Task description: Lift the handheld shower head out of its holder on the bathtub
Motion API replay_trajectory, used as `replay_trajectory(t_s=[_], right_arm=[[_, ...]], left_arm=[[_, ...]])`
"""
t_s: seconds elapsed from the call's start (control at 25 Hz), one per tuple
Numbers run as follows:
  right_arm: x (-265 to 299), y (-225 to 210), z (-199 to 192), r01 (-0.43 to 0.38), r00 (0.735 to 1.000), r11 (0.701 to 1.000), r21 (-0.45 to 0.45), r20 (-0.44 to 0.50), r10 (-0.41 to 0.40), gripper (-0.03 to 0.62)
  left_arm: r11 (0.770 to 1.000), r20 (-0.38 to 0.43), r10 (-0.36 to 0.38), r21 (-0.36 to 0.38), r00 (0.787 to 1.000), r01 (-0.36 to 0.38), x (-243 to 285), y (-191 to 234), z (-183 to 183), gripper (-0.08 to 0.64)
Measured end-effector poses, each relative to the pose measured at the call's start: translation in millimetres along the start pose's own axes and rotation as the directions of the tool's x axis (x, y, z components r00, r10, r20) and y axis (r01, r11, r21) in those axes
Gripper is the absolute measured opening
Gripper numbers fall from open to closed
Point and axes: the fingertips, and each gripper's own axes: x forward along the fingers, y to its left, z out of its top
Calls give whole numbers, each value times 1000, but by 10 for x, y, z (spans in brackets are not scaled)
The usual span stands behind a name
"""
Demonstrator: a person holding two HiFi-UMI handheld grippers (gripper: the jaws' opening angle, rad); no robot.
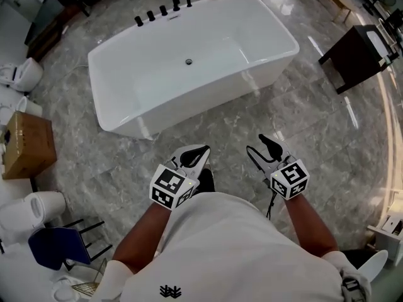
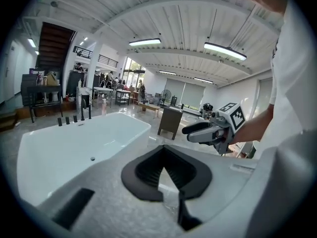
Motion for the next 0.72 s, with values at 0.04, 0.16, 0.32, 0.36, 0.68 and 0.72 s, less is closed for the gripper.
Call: replay_trajectory(t_s=[0.04, 0.16, 0.32, 0.36, 0.68, 0.72], right_arm=[[136, -51, 77, 1, 1000, 1000, -8, -8, -1, 232], [575, -226, 290, -4, 999, 999, -36, -33, 3, 225], [1093, -436, 578, -14, 999, 998, -66, -50, 11, 218], [1205, -483, 654, -15, 999, 997, -73, -50, 11, 217], [1873, -758, 1116, -31, 998, 994, -100, -49, 26, 210], [1942, -813, 1156, -37, 998, 994, -106, -50, 32, 209]], left_arm=[[1000, 5, -8, 13, 1000, 8, 18, 122, 93, 6], [1000, 5, -11, 25, 1000, 10, 86, 549, 262, 6], [1000, -3, -16, 21, 1000, 16, 204, 1056, 415, 6], [1000, -2, -19, 25, 1000, 19, 236, 1160, 462, 6], [1000, 18, -11, 24, 1000, 11, 401, 1727, 765, 8], [1000, 18, -6, 23, 1000, 5, 434, 1789, 794, 6]])
